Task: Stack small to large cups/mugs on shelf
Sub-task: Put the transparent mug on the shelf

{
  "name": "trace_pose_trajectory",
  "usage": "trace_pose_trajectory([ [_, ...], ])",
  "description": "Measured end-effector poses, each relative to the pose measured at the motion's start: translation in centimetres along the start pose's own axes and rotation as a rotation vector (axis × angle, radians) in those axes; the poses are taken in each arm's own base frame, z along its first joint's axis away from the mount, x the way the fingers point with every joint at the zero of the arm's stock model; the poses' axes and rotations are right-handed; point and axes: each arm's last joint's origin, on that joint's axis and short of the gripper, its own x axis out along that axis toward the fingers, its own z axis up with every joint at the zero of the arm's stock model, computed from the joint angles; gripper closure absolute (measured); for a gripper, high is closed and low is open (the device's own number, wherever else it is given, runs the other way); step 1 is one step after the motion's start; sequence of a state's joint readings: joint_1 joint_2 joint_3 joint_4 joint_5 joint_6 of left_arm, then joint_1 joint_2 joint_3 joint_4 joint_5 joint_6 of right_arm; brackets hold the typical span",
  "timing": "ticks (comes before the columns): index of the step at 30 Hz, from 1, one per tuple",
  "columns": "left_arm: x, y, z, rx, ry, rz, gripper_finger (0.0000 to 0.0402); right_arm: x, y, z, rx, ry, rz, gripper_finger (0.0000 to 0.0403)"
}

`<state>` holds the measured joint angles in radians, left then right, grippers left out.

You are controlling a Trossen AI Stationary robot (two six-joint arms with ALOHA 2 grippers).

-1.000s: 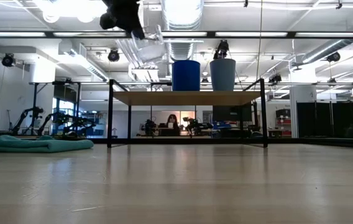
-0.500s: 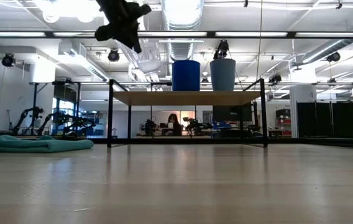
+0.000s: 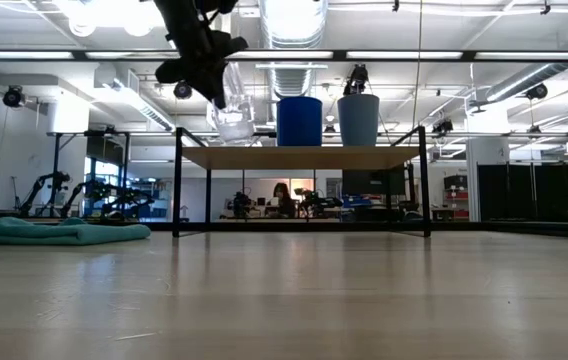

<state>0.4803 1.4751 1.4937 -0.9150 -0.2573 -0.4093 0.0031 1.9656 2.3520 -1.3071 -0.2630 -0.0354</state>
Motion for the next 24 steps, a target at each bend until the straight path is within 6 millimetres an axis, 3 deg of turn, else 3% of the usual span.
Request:
trace_pose_trajectory([
  [24, 0.7, 1.0, 0.7, 0.048, -0.017, 0.028, 0.0401, -0.5, -1.7, -0.3, -0.024, 0.018, -0.023, 0.0364],
])
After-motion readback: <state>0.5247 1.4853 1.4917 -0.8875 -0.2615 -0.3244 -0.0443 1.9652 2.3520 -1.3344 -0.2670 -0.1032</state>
